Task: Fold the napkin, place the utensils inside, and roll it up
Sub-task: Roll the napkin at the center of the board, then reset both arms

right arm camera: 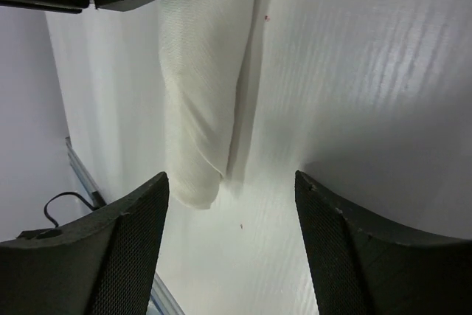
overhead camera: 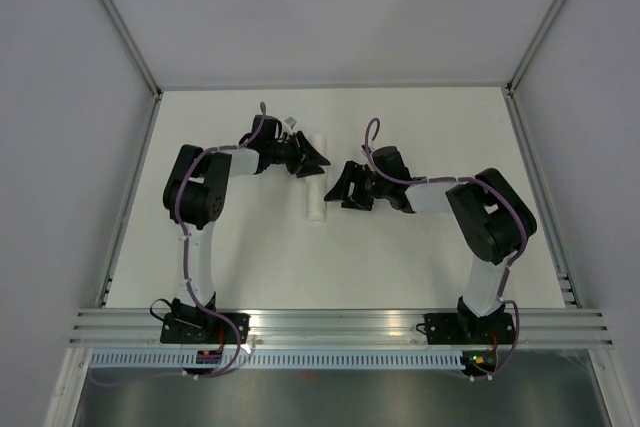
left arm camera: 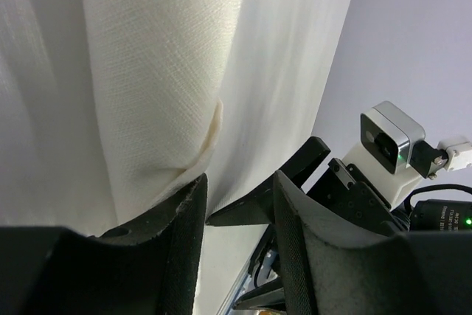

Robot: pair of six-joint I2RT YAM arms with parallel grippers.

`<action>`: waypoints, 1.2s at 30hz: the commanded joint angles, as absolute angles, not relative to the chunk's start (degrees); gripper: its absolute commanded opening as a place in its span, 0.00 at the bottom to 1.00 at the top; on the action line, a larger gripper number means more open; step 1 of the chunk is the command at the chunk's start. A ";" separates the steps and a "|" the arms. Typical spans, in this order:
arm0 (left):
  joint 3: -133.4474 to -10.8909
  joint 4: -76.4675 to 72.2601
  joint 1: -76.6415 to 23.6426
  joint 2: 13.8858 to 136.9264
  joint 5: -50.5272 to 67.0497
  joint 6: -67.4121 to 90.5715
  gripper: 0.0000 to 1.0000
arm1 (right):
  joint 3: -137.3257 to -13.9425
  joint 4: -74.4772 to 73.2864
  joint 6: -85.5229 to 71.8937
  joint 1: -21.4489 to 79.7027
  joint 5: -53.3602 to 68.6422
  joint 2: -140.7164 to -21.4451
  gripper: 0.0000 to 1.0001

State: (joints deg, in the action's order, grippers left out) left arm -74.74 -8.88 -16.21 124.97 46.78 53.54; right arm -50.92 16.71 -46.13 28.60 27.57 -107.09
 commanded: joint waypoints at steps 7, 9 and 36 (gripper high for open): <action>-77.08 -14.06 -15.91 115.93 49.39 53.17 0.53 | -52.29 6.42 -39.73 28.39 21.97 -100.55 0.76; -76.99 -14.59 -15.73 114.35 49.39 53.52 0.54 | -52.47 5.72 -39.55 28.30 21.80 -99.15 0.76; -47.47 21.00 -13.18 55.65 21.44 32.44 1.00 | -48.52 -15.89 -27.16 22.59 -3.15 -60.30 0.98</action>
State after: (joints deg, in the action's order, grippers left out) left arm -49.04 17.65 -13.23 58.81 22.33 37.32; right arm -49.45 -11.38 -29.78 22.70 4.12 -64.14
